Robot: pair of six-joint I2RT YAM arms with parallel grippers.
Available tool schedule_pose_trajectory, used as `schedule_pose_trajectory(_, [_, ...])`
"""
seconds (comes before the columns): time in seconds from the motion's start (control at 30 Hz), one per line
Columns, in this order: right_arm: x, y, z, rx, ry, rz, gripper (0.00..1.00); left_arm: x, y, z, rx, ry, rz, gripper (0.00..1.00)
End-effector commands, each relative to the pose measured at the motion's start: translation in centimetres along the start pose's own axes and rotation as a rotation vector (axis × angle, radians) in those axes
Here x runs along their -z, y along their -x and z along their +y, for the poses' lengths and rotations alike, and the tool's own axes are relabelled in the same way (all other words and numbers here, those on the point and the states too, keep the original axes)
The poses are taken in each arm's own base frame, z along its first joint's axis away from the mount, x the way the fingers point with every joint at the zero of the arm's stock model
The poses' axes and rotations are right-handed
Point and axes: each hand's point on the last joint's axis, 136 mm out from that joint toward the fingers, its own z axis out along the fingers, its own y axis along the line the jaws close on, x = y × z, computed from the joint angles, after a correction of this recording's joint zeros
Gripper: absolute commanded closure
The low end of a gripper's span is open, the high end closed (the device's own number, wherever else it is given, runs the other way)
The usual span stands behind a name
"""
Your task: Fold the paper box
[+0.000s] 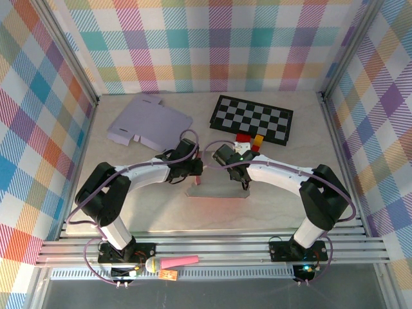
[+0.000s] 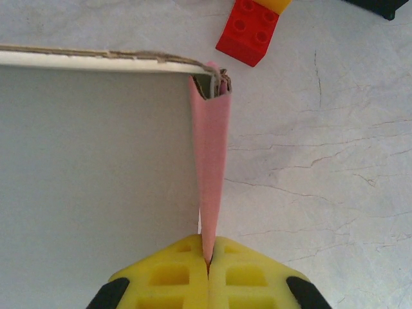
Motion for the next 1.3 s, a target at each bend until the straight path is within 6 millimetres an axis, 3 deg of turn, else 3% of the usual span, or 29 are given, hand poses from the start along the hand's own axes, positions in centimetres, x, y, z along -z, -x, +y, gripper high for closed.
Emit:
schedule_pose_trajectory(0.0, [0.4,0.2,0.0,-0.001,-0.002,0.002,1.00,0.2,-1.0,1.1,-0.041,0.074,0.018,0.92])
schedule_pose_trajectory(0.07, [0.4,0.3,0.0,-0.001,-0.006,0.004,1.00,0.5,-0.8,2.2,-0.067,0.187,0.003,1.00])
schedule_pose_trajectory(0.2, [0.3,0.2,0.1,-0.008,-0.015,0.018,1.00,1.2,-1.1,3.2,-0.076,0.335,-0.012,1.00])
schedule_pose_trajectory(0.4, [0.1,0.0,0.1,-0.014,-0.027,0.031,1.00,1.2,-1.7,3.1,-0.042,0.370,-0.018,1.00])
schedule_pose_trajectory(0.53, [0.1,0.0,0.0,-0.013,-0.025,0.030,1.00,1.1,-1.6,1.5,-0.054,0.259,-0.008,0.75])
schedule_pose_trajectory(0.67, [0.1,-0.1,0.0,-0.010,-0.025,0.030,1.00,0.6,-2.0,-0.1,-0.048,0.129,0.036,0.68])
schedule_pose_trajectory(0.83, [0.2,0.1,0.1,-0.012,-0.020,0.027,1.00,0.3,-3.0,0.5,-0.043,0.143,0.067,0.73])
schedule_pose_trajectory(0.97, [0.1,0.0,0.1,-0.015,-0.023,0.031,1.00,0.2,-3.3,1.9,-0.046,0.226,0.076,0.99])
schedule_pose_trajectory(1.0, [0.1,0.0,0.1,-0.017,-0.023,0.032,1.00,0.4,-3.3,2.4,-0.050,0.260,0.073,1.00])
schedule_pose_trajectory(1.1, [0.1,-0.2,0.1,-0.022,-0.023,0.043,1.00,0.8,-2.8,3.0,-0.058,0.320,0.047,1.00])
schedule_pose_trajectory(1.2, [0.0,-0.5,0.1,-0.026,-0.025,0.056,1.00,1.2,-2.2,2.4,-0.062,0.311,0.028,1.00])
schedule_pose_trajectory(1.27, [0.0,-0.7,0.1,-0.033,-0.030,0.069,1.00,1.4,-1.8,1.8,-0.063,0.294,0.027,0.83])
